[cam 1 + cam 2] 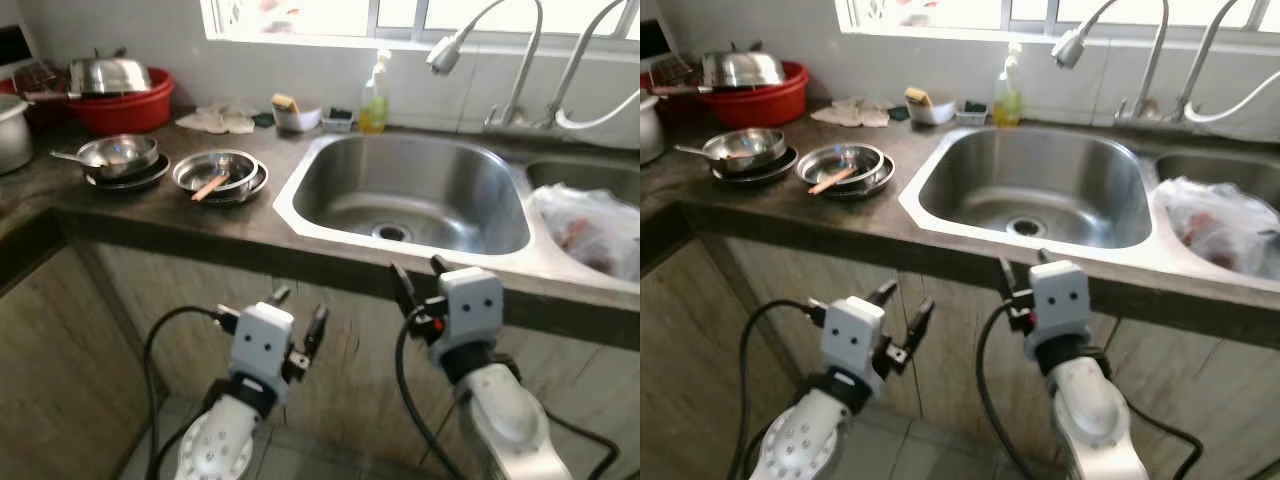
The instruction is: Kitchen organization
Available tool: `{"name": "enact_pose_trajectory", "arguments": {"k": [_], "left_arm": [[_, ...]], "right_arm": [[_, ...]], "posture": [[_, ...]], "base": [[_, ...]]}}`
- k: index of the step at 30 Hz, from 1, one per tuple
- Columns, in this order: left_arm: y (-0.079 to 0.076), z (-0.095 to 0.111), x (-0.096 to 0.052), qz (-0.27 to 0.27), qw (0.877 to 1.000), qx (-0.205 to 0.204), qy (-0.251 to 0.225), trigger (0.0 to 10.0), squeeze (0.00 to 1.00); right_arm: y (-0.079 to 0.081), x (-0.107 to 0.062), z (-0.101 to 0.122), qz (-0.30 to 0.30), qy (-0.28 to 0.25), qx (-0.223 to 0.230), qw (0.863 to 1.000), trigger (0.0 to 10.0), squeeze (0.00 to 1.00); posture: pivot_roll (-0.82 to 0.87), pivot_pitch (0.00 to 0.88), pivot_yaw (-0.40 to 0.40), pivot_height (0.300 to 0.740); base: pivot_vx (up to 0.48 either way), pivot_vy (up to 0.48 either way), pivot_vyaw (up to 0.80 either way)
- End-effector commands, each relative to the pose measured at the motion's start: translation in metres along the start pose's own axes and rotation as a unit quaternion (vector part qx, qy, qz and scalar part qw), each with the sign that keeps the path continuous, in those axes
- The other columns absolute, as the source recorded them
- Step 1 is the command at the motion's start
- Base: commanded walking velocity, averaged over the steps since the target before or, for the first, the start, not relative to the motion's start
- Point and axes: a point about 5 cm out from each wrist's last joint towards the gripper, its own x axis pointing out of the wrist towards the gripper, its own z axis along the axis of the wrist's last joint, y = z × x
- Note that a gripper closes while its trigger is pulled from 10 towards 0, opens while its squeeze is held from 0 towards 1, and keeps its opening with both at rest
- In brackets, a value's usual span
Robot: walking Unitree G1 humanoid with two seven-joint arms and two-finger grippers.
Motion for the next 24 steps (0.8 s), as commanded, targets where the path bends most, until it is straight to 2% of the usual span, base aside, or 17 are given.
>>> {"name": "enact_pose_trajectory", "arguments": {"k": [1,21,24], "left_arm": [[-0.005,0.001,0.0,-0.01,1.0,-0.003,-0.002,10.0,0.0],[-0.011,-0.007,-0.004,-0.024,1.0,-0.006,0.011,10.0,0.0],[-0.013,-0.008,-0.004,-0.028,0.999,-0.012,0.011,10.0,0.0]], "right_arm": [[-0.004,-0.003,-0.004,-0.007,0.01,-0.008,1.0,10.0,0.0],[0.002,-0.008,-0.014,0.004,0.026,-0.011,1.0,10.0,0.0],[0.001,-0.009,-0.015,0.006,0.029,-0.018,0.999,10.0,0.0]], "posture": [[0.15,0.043,-0.017,0.74],[0.15,0.031,-0.017,0.74],[0.15,0.032,-0.018,0.74]], "base": [[-0.33,0.0,0.0],[-0.333,0.0,0.0],[-0.1,0.0,0.0]]}}
